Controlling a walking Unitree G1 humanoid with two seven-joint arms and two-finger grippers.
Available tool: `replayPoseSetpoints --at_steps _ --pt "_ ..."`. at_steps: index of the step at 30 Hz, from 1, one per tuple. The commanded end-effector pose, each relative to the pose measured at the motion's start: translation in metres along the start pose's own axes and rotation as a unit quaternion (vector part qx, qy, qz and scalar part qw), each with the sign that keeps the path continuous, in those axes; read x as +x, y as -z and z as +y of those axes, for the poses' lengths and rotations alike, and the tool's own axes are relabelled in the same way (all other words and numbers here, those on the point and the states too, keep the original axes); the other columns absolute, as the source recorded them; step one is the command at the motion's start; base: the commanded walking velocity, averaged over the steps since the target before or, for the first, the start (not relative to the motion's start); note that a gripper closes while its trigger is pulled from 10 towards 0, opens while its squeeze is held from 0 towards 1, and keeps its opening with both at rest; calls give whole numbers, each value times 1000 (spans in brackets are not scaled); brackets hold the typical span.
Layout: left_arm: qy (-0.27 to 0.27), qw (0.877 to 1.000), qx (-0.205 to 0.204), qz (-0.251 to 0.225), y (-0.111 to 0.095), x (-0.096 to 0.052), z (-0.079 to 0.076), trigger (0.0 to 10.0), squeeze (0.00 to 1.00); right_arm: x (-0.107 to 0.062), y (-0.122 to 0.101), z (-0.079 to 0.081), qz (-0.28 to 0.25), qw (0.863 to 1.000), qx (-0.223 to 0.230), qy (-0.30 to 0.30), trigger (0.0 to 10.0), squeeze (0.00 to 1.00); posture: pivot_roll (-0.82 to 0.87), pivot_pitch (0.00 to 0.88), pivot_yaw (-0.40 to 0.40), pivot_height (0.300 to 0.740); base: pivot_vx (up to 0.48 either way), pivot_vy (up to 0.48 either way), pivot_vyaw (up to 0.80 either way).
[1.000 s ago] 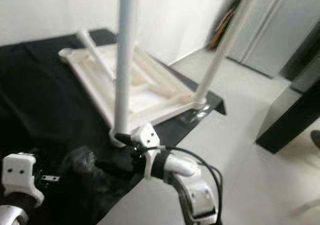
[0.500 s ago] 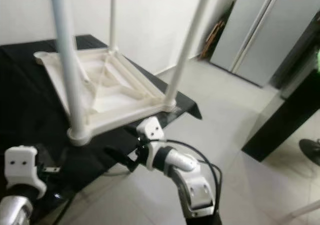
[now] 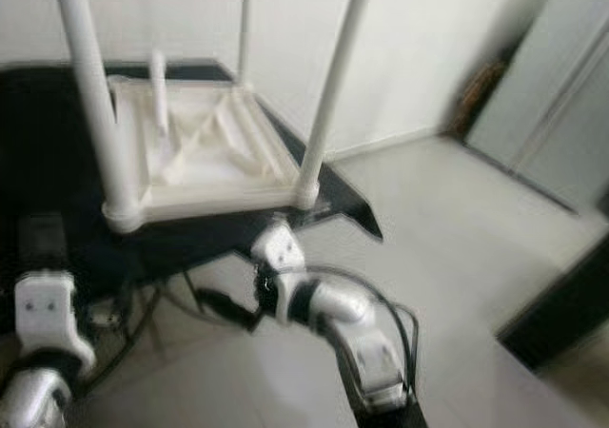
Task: Building children table
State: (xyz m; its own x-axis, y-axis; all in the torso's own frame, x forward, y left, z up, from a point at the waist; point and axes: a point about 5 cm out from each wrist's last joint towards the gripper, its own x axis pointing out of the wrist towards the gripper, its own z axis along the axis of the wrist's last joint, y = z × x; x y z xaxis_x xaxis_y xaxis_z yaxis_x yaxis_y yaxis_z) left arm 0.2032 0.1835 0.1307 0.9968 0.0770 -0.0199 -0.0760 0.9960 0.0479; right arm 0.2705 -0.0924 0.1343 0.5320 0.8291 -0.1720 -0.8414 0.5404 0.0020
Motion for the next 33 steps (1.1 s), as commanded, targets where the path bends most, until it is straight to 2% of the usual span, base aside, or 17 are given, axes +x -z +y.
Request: replayPoseSetpoints --at_steps 1,12,21,22,30,33 --pt "2 1000 6 0 0 1 0 10000 0 1 -2 -1 -6 1000 0 1 10000 0 -37 21 -150 740 0 0 800" --pt "-4 1000 16 0 -1 4 1 10000 0 3 -2 -7 1 1000 -14 15 10000 0 -37 21 -153 740 0 0 800" --pt "-22 999 42 8 4 2 6 10000 0 5 -2 -11 0 999 -20 32 10000 0 -40 21 -146 740 0 0 799" --pt "-28 998 52 8 6 0 8 10000 0 6 -3 -15 -3 999 -21 49 10000 0 -41 20 -145 740 0 0 794" --pt "-34 999 41 11 10 -1 11 10000 0 7 -2 -19 -15 997 -8 71 10000 0 -39 18 -142 740 0 0 791" --pt "-27 999 42 7 9 1 10 10000 0 8 -2 -20 -17 997 0 73 10000 0 -41 12 -142 740 0 -144 0"
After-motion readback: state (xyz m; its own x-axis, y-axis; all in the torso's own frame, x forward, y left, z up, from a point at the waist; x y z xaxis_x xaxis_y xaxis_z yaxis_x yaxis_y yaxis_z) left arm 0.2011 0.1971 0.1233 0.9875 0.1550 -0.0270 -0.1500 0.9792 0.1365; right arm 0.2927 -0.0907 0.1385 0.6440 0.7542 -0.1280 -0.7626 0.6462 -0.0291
